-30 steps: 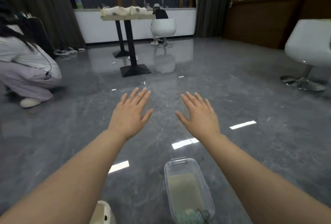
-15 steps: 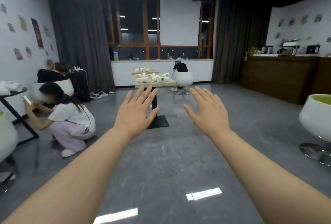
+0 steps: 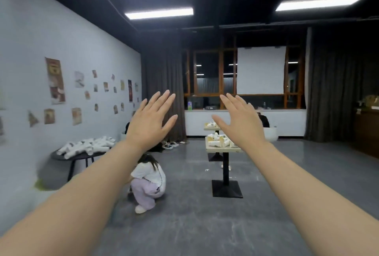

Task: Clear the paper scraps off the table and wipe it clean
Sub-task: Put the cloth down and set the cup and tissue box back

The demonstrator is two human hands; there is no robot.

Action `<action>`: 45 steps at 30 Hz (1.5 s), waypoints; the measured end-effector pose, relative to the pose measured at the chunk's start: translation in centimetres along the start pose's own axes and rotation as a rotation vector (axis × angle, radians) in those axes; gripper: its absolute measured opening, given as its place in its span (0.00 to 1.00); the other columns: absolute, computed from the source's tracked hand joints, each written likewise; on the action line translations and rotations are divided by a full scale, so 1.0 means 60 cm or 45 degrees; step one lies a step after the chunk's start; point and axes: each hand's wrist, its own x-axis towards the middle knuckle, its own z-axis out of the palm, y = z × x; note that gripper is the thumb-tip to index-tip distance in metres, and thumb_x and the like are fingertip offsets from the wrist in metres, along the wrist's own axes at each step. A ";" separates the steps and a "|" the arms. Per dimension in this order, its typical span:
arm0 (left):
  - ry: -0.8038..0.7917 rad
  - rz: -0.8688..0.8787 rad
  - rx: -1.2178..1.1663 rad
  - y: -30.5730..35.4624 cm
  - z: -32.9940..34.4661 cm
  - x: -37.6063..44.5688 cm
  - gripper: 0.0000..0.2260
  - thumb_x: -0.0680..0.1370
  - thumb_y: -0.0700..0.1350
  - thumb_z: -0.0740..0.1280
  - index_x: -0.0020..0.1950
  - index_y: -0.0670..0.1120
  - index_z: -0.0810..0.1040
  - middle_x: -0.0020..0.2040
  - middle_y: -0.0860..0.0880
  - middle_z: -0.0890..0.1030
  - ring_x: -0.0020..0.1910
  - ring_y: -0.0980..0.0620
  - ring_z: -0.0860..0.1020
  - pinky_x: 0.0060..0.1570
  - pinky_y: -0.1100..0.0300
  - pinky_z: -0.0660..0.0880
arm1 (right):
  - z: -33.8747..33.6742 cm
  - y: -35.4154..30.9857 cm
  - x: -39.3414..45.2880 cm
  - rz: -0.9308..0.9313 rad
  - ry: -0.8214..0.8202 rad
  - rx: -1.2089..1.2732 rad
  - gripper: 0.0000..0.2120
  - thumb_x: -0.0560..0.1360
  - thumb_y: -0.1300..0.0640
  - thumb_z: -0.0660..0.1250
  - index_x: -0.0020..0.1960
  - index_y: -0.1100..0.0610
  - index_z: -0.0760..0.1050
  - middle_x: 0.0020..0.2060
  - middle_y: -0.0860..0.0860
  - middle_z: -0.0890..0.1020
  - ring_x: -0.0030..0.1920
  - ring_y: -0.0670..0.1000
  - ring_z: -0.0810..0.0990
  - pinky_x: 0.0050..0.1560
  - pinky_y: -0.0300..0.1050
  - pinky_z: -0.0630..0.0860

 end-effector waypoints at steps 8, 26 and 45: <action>0.034 -0.296 0.093 -0.111 -0.213 -0.120 0.26 0.81 0.58 0.51 0.77 0.54 0.49 0.78 0.54 0.52 0.77 0.54 0.49 0.75 0.52 0.48 | -0.076 -0.194 -0.007 -0.208 0.009 0.302 0.31 0.77 0.38 0.56 0.76 0.50 0.57 0.74 0.48 0.62 0.75 0.50 0.57 0.73 0.53 0.59; -0.268 -0.850 0.208 -0.411 -0.424 -0.659 0.23 0.81 0.55 0.56 0.76 0.54 0.58 0.74 0.53 0.63 0.71 0.52 0.63 0.66 0.54 0.65 | 0.063 -0.765 -0.267 -0.520 -0.460 0.933 0.29 0.77 0.40 0.59 0.74 0.48 0.59 0.73 0.46 0.64 0.73 0.47 0.60 0.69 0.47 0.61; -0.336 -1.997 0.061 -0.423 -0.344 -1.069 0.22 0.81 0.51 0.57 0.75 0.52 0.60 0.74 0.50 0.63 0.69 0.50 0.67 0.61 0.57 0.67 | 0.272 -1.068 -0.624 -0.914 -1.443 1.167 0.24 0.78 0.45 0.60 0.72 0.53 0.64 0.69 0.50 0.69 0.67 0.51 0.68 0.63 0.47 0.68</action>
